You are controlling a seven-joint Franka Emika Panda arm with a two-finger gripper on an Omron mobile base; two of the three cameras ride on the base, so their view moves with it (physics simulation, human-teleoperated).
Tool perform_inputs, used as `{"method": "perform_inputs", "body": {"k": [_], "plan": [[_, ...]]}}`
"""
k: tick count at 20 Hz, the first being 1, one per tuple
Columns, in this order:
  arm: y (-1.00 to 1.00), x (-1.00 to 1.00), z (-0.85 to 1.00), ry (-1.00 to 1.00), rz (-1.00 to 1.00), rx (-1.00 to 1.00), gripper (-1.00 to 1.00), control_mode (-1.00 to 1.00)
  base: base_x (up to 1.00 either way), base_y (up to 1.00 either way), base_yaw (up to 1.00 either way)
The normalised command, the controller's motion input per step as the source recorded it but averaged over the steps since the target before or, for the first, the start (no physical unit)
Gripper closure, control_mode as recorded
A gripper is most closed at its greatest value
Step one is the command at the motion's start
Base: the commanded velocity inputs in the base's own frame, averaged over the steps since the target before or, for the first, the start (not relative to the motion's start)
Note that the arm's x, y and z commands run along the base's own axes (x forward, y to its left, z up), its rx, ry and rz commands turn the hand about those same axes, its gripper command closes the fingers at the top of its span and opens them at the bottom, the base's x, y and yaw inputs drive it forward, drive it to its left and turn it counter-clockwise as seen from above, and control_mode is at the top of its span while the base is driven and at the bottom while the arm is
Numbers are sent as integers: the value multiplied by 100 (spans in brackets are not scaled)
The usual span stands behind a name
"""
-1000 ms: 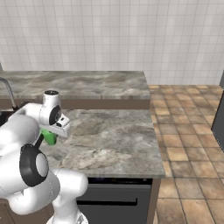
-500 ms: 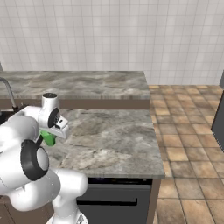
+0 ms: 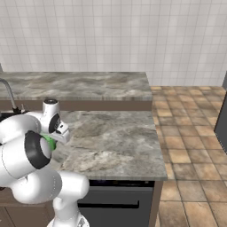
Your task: Pick the cup and bowl from the counter and place them on the counter next to the sink.
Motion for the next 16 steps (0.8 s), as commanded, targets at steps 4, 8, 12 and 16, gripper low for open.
{"method": "perform_inputs", "body": {"k": [4, 8, 12, 16], "plan": [[0, 0, -34, 0, 0, 0, 100, -100, 0, 0, 0], [1, 0, -22, 0, 0, 0, 100, -100, 0, 0, 0], [0, 0, -16, 0, 0, 0, 100, -100, 0, 0, 0], [0, 0, 0, 0, 0, 0, -100, -100, 0, 0, 0]]}}
